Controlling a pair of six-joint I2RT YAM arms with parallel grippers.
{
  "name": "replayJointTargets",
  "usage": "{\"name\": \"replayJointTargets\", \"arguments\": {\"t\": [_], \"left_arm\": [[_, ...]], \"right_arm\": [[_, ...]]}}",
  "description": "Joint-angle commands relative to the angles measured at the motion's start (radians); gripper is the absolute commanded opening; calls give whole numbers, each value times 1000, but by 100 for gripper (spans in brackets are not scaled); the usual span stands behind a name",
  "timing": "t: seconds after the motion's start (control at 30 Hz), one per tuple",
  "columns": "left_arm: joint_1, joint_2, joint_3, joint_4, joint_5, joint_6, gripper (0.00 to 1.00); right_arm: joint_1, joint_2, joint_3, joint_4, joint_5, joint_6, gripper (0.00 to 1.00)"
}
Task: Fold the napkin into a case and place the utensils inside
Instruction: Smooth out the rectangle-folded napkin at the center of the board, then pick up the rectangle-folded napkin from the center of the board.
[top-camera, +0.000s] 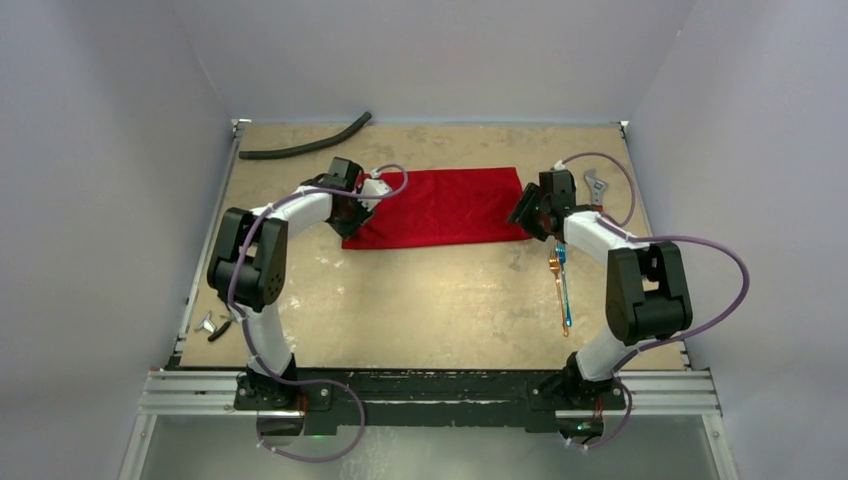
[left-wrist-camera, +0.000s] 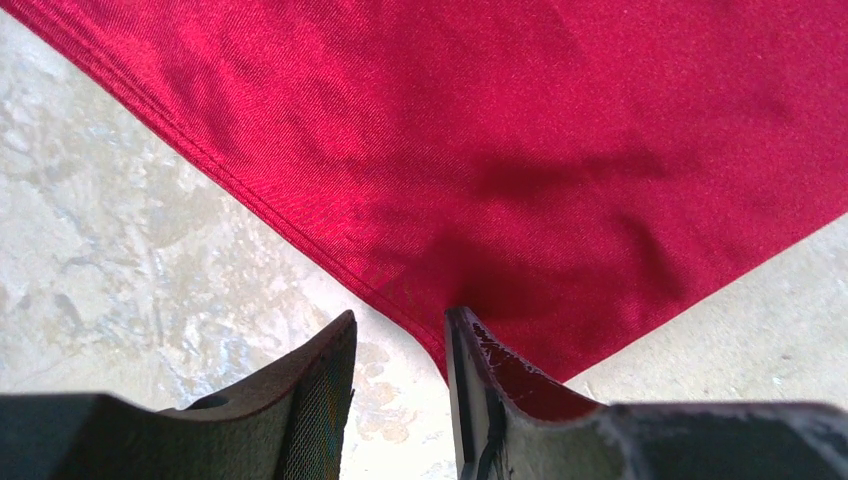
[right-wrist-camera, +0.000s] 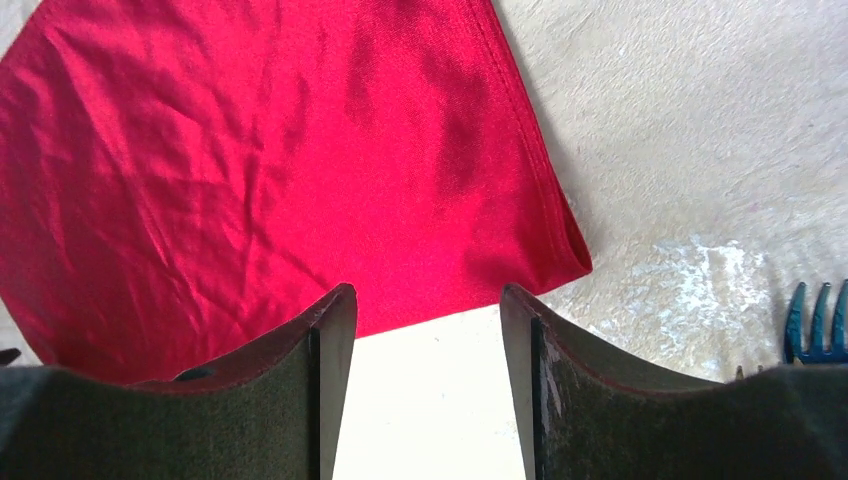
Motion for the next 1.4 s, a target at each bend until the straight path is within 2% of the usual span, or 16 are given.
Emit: {"name": "replayJointTargets", "arguments": {"t": [0.0, 0.2, 0.43, 0.77, 1.03, 1.37], "left_arm": [[-11, -20, -50, -46, 100, -2, 37], [-10, -51, -26, -80, 100, 15, 37], [-7, -66, 23, -112, 70, 25, 38], [2, -84, 188, -234, 88, 16, 43], [13, 2, 180, -113, 37, -56, 42], [31, 88, 97, -42, 8, -41, 39]], "right_arm": [[-13, -32, 19, -74, 50, -11, 59], [-47, -36, -32, -61, 63, -3, 60], [-68, -4, -11, -48, 64, -3, 61], [-71, 87, 4, -6, 74, 8, 58], [-76, 97, 17, -2, 97, 0, 48], [-81, 85, 9, 27, 110, 2, 19]]}}
